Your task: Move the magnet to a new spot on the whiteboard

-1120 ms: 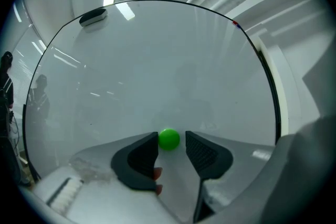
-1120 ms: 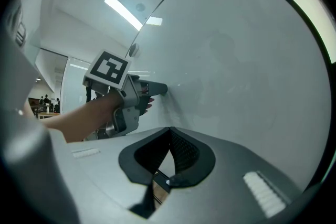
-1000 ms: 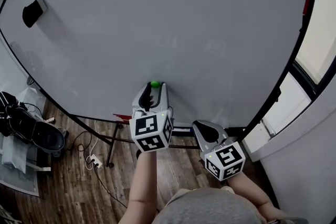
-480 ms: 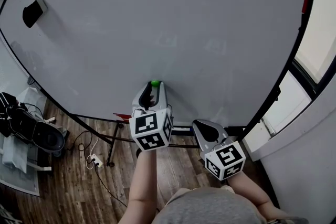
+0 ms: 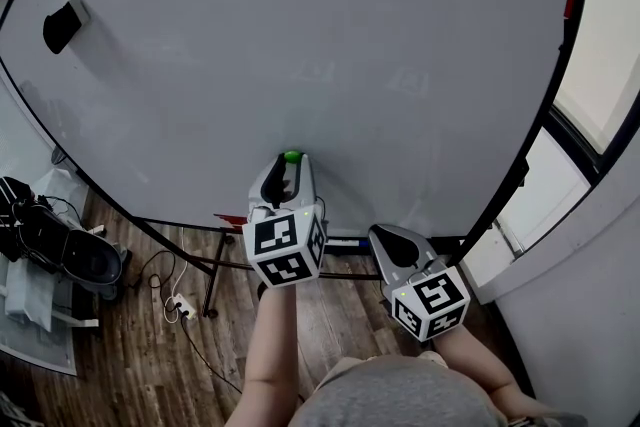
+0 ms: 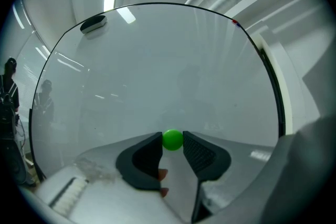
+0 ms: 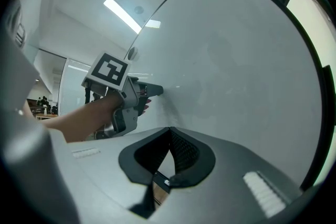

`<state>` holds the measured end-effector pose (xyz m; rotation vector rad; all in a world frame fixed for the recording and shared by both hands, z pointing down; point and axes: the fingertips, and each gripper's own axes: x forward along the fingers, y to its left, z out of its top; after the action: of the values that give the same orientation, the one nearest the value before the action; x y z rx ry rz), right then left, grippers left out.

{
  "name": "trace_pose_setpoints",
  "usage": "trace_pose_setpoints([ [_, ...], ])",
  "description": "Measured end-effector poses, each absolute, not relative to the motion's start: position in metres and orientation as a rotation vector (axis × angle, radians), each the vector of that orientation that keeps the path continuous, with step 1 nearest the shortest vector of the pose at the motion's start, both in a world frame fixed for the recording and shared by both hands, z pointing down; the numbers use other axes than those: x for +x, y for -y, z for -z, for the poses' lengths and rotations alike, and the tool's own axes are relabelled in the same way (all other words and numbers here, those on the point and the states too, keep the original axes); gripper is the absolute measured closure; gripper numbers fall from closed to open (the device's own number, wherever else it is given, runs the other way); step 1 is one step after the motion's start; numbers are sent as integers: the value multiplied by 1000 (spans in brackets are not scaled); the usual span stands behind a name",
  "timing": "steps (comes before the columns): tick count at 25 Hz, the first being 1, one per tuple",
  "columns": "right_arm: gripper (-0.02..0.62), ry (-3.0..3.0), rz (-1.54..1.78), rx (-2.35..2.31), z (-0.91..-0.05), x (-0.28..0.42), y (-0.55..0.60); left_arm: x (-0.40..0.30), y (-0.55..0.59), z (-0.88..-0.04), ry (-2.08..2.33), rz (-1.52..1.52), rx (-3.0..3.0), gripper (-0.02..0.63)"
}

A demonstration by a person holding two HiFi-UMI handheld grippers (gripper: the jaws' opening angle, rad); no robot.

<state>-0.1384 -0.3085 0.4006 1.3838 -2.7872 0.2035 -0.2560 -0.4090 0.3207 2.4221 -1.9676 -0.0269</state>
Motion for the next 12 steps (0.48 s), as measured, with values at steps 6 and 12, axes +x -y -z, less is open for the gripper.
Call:
trace_pose_setpoints([
  [6,606,2798,-209,1414,-396,-133,304,-254,387,-319,1966,39,2428,472],
  [12,606,2804,-213,1417,-394,-129,292,-254,357,-325,1957,41,2415,472],
])
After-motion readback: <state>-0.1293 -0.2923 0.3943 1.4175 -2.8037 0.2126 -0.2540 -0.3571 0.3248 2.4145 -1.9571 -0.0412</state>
